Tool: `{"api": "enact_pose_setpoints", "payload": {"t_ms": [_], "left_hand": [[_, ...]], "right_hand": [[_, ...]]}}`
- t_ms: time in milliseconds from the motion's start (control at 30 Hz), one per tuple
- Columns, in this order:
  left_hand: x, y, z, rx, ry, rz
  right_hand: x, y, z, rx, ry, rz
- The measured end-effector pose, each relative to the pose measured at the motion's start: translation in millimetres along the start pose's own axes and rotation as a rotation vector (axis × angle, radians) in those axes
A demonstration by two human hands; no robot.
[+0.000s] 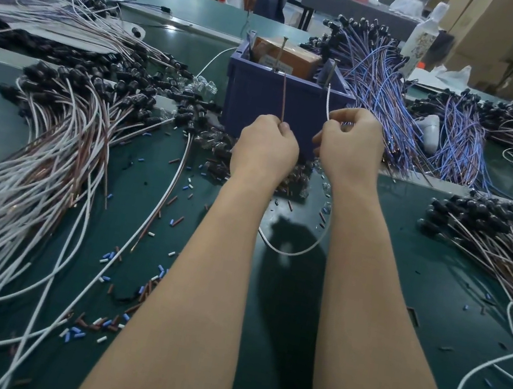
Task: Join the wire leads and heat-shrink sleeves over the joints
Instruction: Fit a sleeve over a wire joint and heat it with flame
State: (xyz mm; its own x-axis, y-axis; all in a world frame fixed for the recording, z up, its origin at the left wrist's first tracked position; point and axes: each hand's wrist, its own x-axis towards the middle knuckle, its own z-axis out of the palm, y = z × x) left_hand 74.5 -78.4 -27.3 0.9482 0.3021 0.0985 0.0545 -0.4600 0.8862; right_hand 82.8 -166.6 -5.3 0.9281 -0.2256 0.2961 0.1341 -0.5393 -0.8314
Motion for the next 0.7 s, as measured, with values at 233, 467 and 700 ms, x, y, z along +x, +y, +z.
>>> {"api": "enact_pose_setpoints", "payload": {"t_ms": [233, 467, 700], "left_hand": [[1.1, -0.8, 0.0, -0.026, 0.084, 0.009], [2.9, -2.7, 2.3, -0.053, 0.149, 0.023], [2.3, -2.1, 1.4, 0.020, 0.094, 0.013]], "right_hand": [[-1.8, -2.2, 0.0, 0.028, 0.003, -0.004], [-2.0, -1.5, 0.7, 0.036, -0.006, -0.011], [0.6, 1.4, -1.4, -0.018, -0.001, 0.008]]}}
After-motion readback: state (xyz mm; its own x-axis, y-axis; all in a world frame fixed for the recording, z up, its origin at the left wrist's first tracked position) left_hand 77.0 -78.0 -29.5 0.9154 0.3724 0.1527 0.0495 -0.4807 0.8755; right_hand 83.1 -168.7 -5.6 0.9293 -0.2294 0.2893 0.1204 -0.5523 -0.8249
